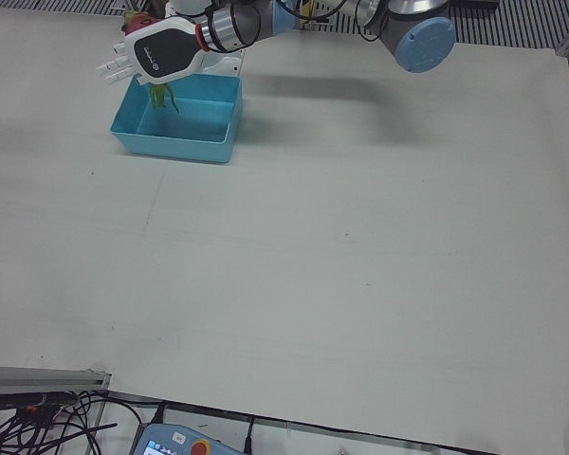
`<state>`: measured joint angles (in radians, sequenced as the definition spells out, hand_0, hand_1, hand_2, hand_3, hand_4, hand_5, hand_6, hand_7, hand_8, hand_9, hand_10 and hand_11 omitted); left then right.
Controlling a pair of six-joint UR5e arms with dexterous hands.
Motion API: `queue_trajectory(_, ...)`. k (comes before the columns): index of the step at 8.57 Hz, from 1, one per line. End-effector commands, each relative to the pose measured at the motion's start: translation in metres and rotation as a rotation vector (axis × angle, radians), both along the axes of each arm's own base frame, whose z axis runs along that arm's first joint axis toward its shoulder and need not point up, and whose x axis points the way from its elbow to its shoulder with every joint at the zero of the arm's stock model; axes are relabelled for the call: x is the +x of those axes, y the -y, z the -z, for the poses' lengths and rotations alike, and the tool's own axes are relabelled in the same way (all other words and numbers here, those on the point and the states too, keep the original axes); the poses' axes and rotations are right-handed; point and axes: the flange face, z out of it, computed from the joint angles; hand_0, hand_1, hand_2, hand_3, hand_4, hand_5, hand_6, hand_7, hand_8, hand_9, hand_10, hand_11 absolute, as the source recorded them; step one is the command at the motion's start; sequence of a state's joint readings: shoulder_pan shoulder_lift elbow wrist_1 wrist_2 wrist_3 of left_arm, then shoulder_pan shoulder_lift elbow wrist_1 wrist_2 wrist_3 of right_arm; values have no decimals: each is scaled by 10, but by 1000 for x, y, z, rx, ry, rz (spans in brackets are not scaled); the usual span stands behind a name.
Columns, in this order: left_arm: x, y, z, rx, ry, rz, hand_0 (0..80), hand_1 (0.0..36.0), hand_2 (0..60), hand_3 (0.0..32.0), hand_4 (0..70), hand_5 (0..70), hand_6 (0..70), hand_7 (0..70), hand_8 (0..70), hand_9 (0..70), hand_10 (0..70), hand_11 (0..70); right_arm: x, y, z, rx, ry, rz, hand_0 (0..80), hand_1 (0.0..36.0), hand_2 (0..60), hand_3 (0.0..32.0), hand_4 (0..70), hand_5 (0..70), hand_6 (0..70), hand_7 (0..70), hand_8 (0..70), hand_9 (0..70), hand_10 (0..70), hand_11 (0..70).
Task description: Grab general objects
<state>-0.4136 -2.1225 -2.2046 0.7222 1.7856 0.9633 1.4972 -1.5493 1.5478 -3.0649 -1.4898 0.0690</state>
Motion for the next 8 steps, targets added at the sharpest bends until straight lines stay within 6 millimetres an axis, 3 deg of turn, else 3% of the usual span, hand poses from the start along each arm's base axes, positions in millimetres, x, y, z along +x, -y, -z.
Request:
queue_trajectory(1,17,-16,-5,-8,18,-42,572,238,89,8,41,0,0,20,0,0,11,45,0,0,0,0,0,1,0,0,0,0,0,0,0,0,0,0,0,0)
queue_trajectory(2,17,-16,-6,-8,20,-46,584,262,168,2,70,0,0,35,0,0,23,63,0,0,0,0,0,0,0,0,0,0,0,0,0,0,0,0,0,0)
queue_trajectory(3,18,-16,-7,-9,25,-47,565,335,535,0,103,0,0,48,0,0,34,82,0,0,0,0,0,0,0,0,0,0,0,0,0,0,0,0,0,0)
queue_trajectory(4,18,-16,-6,-9,23,-47,588,265,192,20,91,0,0,41,0,0,28,71,0,0,0,0,0,0,0,0,0,0,0,0,0,0,0,0,0,0)
queue_trajectory(5,19,-17,-6,-9,25,-50,544,185,2,62,54,0,0,33,0,0,15,46,0,0,0,0,0,0,0,0,0,0,0,0,0,0,0,0,0,0)
queue_trajectory(6,19,-17,-6,-9,25,-50,490,130,1,82,38,0,0,19,0,0,1,19,0,0,0,0,0,0,0,0,0,0,0,0,0,0,0,0,0,0)
queue_trajectory(8,19,-17,-7,-6,28,-57,415,30,0,90,50,0,0,13,0,0,0,0,0,0,0,0,0,0,0,0,0,0,0,0,0,0,0,0,0,0)
